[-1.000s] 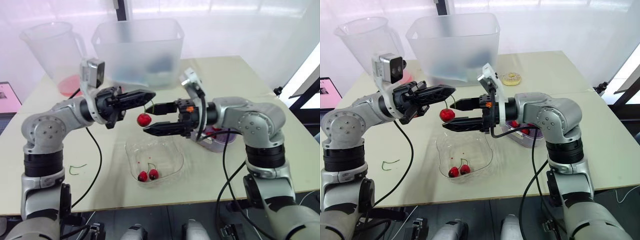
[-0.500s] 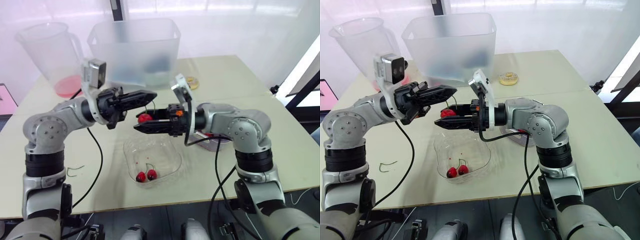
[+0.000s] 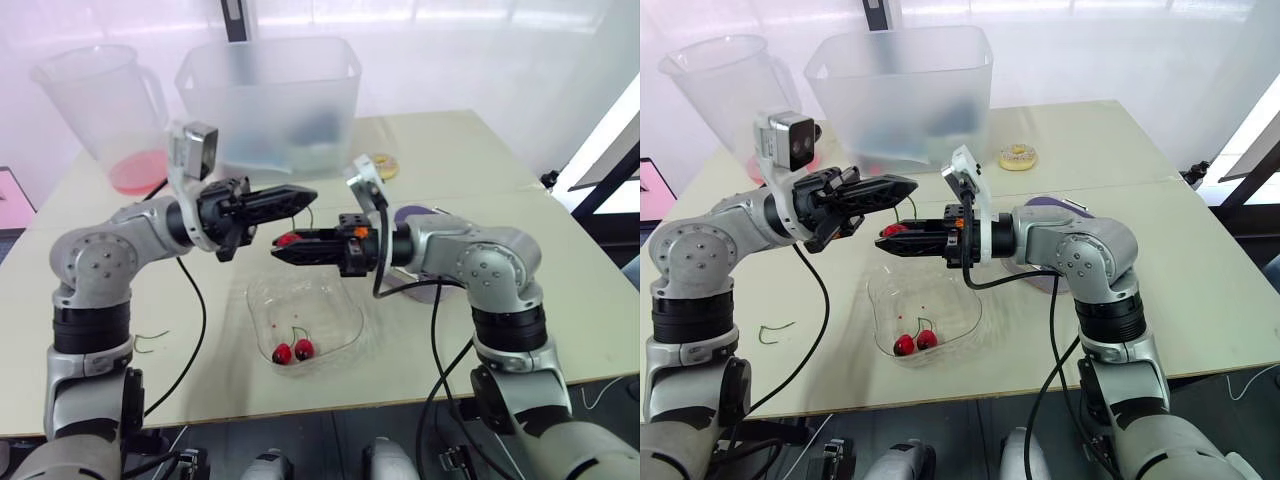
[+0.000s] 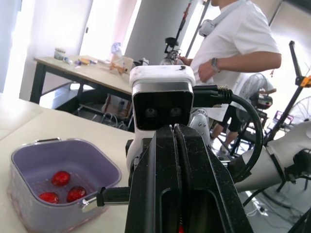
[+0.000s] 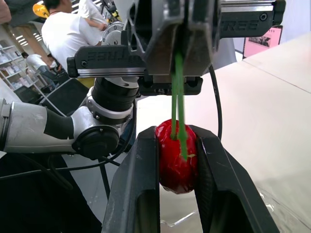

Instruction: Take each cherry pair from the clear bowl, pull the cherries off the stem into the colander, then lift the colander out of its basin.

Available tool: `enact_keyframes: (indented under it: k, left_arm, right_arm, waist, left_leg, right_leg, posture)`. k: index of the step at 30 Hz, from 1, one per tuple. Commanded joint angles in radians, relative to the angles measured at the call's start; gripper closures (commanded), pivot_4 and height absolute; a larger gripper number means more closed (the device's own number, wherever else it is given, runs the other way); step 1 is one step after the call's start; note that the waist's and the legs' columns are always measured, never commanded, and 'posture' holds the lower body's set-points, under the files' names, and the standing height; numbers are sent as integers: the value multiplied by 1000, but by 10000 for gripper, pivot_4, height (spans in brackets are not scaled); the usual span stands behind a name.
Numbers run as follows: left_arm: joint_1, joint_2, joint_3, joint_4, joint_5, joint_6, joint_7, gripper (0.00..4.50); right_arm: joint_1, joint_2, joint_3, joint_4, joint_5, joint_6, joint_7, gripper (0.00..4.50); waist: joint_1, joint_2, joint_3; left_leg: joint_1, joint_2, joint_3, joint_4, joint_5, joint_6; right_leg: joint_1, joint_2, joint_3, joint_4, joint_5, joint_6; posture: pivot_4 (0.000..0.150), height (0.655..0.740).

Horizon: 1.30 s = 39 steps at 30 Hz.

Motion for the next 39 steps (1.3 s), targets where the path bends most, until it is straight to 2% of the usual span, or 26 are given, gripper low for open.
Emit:
enact_keyframes:
  k: [1, 9, 13, 16, 20, 24, 27, 29, 37, 39]
  left_arm:
    - [-11, 10, 11, -20, -3, -23, -12, 45000]
    - [-15, -1, 9, -19, 1, -29, -11, 45000]
    - [-13, -20, -2, -25, 3, -33, -10, 45000]
    - [-20, -22, -2, -17, 9, -43, -10, 45000]
    - [-12, -13, 3, -19, 8, -40, -14, 45000]
    - [2, 3, 17, -20, 6, -37, -10, 45000]
    - [18, 15, 30, -25, 1, -38, -1, 45000]
    - [29, 19, 34, -27, 3, -42, 3, 45000]
    - [62, 29, 45, -49, 5, -56, 21, 45000]
    - [66, 35, 47, -53, 3, -53, 25, 45000]
  right_arm:
    - [0, -9, 3, -26, 16, -13, -1, 39573]
    - [28, -57, 75, -42, -10, -2, 19, 39573]
    - [77, -144, 182, -60, -77, -10, 41, 39573]
    - [93, -158, 179, -62, -82, -18, 37, 39573]
    - [80, -219, 68, -63, -53, -22, 49, 39573]
    - [17, -399, -20, 26, -117, -80, 102, 39573]
    - [-16, -556, 15, 144, -246, -188, 165, 39573]
    - [-22, -613, 57, 228, -331, -268, 200, 39573]
    - [17, -602, 168, 473, -551, -512, 270, 39573]
    - [14, -587, 168, 497, -573, -526, 267, 30789]
  waist:
    - [0, 0, 0]
    - [0, 0, 0]
    - [3, 0, 0]
    - [1, 0, 0]
    - [1, 0, 0]
    - [16, 0, 0]
    - [24, 0, 0]
    - [25, 0, 0]
    - [22, 0, 0]
    - [22, 0, 0]
  left_leg:
    - [0, 0, 0, 0, 0, 0]
    - [0, 0, 0, 0, 0, 0]
    - [0, -1, 0, 0, 0, 0]
    - [0, -1, 0, 0, 0, 0]
    - [0, -1, 0, 0, 0, 0]
    - [0, -2, 1, 0, 0, 0]
    - [0, -3, 3, 0, 0, 0]
    - [0, -2, 4, 0, 0, 0]
    - [0, -2, 6, -1, 0, 0]
    - [0, -1, 6, -1, 0, 0]
  right_leg:
    - [0, 0, 0, 0, 0, 0]
    - [0, 0, 0, 0, 0, 0]
    - [0, 0, 0, 0, 0, 0]
    - [0, 0, 0, 0, 0, 0]
    - [0, 1, 0, 0, 0, 0]
    - [0, -1, 0, -1, 0, 0]
    - [1, 0, 0, -2, 0, 0]
    - [1, 1, -1, -2, 0, 0]
    - [0, 1, 0, -2, 0, 0]
    - [0, 1, 0, -2, 0, 0]
  posture:
    - [1500, 7400]
    - [1500, 7400]
    - [1500, 7400]
    - [1500, 7400]
    - [1500, 7400]
    - [1500, 7400]
    - [1500, 7400]
    - [1500, 7400]
    - [1500, 7400]
    - [1500, 7400]
